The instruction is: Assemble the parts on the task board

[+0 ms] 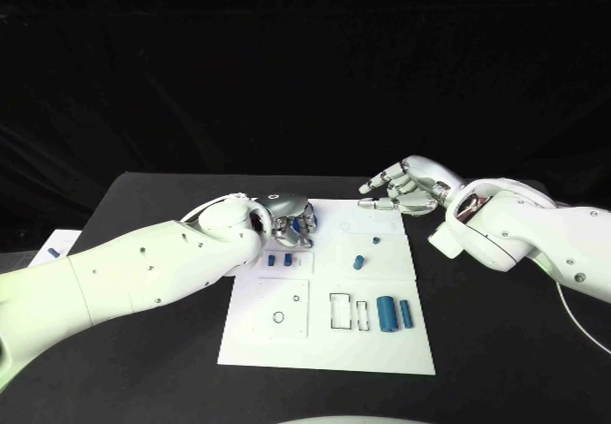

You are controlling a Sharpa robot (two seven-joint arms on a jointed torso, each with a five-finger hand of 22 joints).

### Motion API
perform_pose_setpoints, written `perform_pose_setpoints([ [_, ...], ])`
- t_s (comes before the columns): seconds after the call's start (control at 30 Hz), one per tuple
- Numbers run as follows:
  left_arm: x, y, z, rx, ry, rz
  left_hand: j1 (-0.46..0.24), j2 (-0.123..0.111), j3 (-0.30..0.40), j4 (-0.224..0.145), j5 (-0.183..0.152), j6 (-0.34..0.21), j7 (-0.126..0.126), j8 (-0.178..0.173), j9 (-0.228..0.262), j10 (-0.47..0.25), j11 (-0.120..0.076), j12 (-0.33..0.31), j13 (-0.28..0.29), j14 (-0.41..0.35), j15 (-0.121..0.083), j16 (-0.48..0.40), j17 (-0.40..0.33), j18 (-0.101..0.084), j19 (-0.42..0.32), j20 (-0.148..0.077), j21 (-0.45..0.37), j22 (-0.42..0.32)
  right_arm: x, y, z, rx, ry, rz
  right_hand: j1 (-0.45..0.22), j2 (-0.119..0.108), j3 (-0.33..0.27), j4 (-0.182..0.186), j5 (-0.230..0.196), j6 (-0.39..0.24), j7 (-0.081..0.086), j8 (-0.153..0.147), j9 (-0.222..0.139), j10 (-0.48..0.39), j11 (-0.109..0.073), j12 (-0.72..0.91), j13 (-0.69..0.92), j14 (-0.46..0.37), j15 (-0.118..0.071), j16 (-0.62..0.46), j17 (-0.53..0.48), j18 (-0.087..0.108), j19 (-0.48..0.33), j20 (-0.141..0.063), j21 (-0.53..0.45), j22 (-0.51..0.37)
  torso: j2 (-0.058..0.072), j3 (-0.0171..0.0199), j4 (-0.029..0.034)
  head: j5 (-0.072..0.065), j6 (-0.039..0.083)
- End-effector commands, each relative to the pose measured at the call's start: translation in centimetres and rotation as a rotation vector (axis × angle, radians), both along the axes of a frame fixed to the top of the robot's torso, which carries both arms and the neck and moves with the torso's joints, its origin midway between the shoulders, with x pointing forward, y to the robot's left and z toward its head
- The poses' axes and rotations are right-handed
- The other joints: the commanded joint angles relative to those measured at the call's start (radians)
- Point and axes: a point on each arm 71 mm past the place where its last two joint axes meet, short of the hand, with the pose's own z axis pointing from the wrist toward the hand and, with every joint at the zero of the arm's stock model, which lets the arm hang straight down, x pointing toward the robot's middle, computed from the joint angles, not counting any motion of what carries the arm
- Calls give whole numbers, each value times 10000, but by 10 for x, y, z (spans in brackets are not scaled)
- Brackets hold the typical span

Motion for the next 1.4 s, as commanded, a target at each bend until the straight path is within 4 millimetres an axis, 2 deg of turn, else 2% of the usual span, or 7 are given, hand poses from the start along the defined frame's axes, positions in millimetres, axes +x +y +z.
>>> perform_pose_setpoints([
  [0.03, 0, -2, -3, 496, 85, -32, 52, 130, 81, -7, 36, 96, -20, -41, -31, 106, 6, -55, -39, 365, -32, 38, -59, -133, 105, -13, 164, 138, -1, 2, 0, -18, 19, 184, 1, 104, -71, 9, 64, 60, 29, -27, 9, -89, -3, -25, -5, 683, -66, -41, 858, 53, -78, -21, -23, 995, 7, 0, -4, 0, -7],
  [0.27, 1, -6, -4, 606, 173, -79, 99, 155, 229, -52, 36, 198, -46, -70, -103, 290, -33, -107, -109, 392, -72, 30, -146, -183, 199, -46, 437, 379, -1, 2, 0, -18, 24, 193, 1, 104, -71, 9, 64, 60, 29, -27, 9, -89, -3, -25, -5, 683, -66, -41, 858, 53, -78, -21, -23, 995, -7, 7, 23, -27, -33],
  [0.5, 2, -9, -6, 822, 280, -99, 150, 184, 437, -123, 38, 335, -68, -94, -178, 459, -65, -197, -191, 396, -100, 4, -258, -212, 243, -77, 602, 537, -1, 3, 0, -14, 26, 213, 1, 104, -71, 9, 64, 60, 29, -27, 9, -89, -3, -25, -5, 683, -66, -41, 858, 53, -78, -21, -23, 995, -9, -7, 13, -27, -42],
  [0.83, 3, -12, -9, 991, 409, -144, 169, 218, 606, -177, 39, 451, -83, -105, -226, 588, -84, -267, -243, 393, -118, -5, -320, -227, 260, -93, 690, 628, -1, 4, 0, -10, 31, 246, 1, 104, -71, 9, 64, 60, 29, -27, 9, -89, -3, -25, -5, 683, -66, -41, 858, 53, -78, -21, -23, 995, -9, -3, 15, -45, -67],
  [1.4, 3, -14, -14, 1200, 625, -241, 177, 411, 1317, -512, 33, 1074, -159, -97, -344, 1273, -195, -607, -347, 393, -212, 39, -442, -267, 280, -178, 918, 893, -1, 5, 0, -7, 36, 271, 8, 125, -75, 3, 71, 66, 28, -26, 11, -66, -4, 30, 25, 689, -67, -28, 880, 52, -72, -21, -20, 1002, -13, 1, 15, -46, -90],
])
